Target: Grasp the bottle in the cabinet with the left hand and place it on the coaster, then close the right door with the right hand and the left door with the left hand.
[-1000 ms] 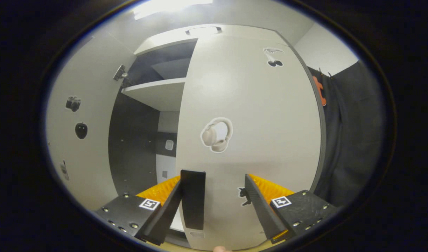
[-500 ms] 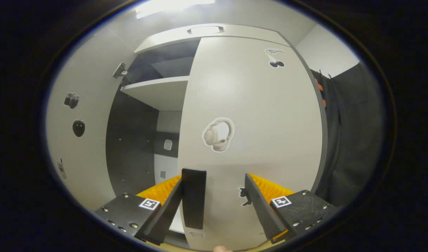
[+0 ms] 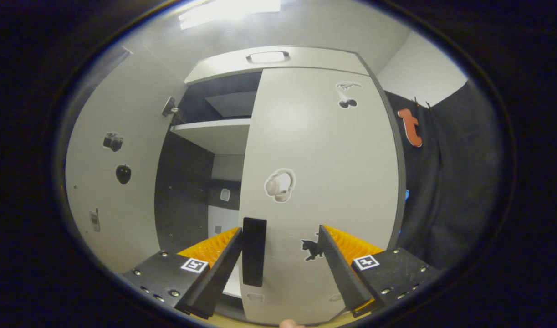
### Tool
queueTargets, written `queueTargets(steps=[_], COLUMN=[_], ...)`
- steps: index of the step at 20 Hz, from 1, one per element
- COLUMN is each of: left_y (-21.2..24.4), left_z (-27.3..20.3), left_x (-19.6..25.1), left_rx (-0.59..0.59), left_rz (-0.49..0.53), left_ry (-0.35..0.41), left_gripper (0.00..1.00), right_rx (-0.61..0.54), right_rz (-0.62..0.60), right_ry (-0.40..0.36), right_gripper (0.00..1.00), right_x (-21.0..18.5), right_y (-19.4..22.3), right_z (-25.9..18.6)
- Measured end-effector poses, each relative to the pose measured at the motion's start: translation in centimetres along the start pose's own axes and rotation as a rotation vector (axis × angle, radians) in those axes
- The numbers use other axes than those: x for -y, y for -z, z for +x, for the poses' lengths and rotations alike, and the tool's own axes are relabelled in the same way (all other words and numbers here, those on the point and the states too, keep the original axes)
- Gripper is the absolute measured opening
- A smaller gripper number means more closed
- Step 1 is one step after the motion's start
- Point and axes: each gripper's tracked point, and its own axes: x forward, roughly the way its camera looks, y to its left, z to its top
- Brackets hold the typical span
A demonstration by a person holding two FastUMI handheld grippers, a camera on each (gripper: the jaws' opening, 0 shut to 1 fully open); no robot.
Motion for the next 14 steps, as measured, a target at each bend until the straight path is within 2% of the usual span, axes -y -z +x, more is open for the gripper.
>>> queueTargets(steps=[2, 3, 4, 5, 6, 7, 8, 9, 10, 11, 14], left_y=[0.8, 1.3, 1.4, 1.3, 1.1, 1.3, 1.4, 1.4, 1.5, 1.6, 1.9], left_z=[1.7, 2.3, 2.6, 2.8, 2.8, 2.9, 2.9, 2.8, 2.6, 2.6, 2.5], left_x=[0.6, 0.8, 0.7, 1.0, 1.5, 2.0, 2.5, 2.9, 3.5, 4.6, 8.3], left_rx=[-0.015, -0.027, -0.033, -0.024, -0.021, -0.027, -0.035, -0.04, -0.043, -0.044, -0.044], left_rz=[-0.004, -0.005, 0.004, 0.004, 0.001, -0.007, -0.014, -0.021, -0.027, -0.033, -0.05], left_ry=[0.035, 0.052, 0.057, 0.084, 0.117, 0.144, 0.171, 0.201, 0.229, 0.259, 0.335], left_gripper=[0.93, 0.88, 0.93, 0.87, 0.92, 0.86, 0.9, 0.9, 0.84, 0.89, 0.89], right_rx=[0.004, -0.001, -0.009, -0.018, -0.027, -0.035, -0.039, -0.04, -0.039, -0.038, -0.05], right_rz=[-0.018, -0.025, -0.026, -0.021, -0.011, 0.003, 0.018, 0.03, 0.039, 0.046, 0.045], right_ry=[0.019, 0.035, 0.051, 0.067, 0.083, 0.098, 0.111, 0.123, 0.136, 0.146, 0.166], right_gripper=[1.0, 1.0, 1.0, 1.0, 1.0, 1.0, 1.0, 1.0, 1.0, 1.0, 1.0], right_x=[1.4, 2.3, 3.1, 4.0, 4.8, 5.5, 6.2, 6.8, 7.4, 7.9, 9.2], right_y=[-0.3, -0.3, -0.2, -0.1, 0.0, 0.1, 0.1, 0.0, -0.2, -0.2, -0.2], right_z=[-1.5, -2.1, -2.7, -3.3, -3.8, -4.3, -4.8, -5.3, -5.8, -6.1, -7.0])
